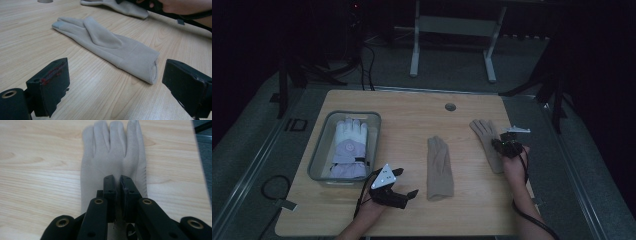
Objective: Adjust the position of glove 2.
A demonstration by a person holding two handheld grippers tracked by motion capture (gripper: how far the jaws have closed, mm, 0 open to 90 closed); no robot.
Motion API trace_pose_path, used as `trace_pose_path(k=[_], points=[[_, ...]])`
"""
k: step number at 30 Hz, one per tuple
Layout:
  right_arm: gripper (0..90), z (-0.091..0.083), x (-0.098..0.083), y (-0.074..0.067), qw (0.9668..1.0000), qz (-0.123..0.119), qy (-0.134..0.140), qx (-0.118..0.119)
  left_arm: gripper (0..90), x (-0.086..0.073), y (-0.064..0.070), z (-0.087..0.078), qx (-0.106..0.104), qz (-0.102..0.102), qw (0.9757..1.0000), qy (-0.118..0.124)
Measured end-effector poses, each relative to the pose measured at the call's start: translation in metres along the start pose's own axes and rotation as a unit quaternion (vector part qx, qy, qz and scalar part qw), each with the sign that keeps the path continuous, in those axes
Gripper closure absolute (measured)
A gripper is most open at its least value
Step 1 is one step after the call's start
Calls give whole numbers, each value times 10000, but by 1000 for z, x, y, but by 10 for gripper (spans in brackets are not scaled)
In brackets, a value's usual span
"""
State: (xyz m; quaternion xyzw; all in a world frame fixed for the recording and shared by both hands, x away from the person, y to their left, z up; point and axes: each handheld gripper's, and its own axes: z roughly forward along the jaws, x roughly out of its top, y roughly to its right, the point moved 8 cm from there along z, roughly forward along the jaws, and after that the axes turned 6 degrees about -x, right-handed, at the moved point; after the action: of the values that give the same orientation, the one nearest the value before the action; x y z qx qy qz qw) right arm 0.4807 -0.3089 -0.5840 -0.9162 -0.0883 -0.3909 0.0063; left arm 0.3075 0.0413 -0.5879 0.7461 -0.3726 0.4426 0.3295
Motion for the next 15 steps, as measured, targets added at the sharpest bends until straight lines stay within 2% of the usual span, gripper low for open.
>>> trace_pose_path(k=[2, 9, 13, 15], points=[[839, -11, 2, -3, 9999, 146, 61, -16, 75, 0, 1, 0, 3, -9, 10000, -4], [839, -44, 5, -11, 9989, 332, 270, -212, 75, 1, 1, 0, -10, -19, 10000, 20], [838, -63, 1, -15, 9973, 533, 394, -322, 75, 2, 1, -1, -10, -21, 10000, 46], [838, -69, -3, -16, 9970, 527, 412, -399, 75, 3, 2, -2, -10, 8, 10000, 47]])
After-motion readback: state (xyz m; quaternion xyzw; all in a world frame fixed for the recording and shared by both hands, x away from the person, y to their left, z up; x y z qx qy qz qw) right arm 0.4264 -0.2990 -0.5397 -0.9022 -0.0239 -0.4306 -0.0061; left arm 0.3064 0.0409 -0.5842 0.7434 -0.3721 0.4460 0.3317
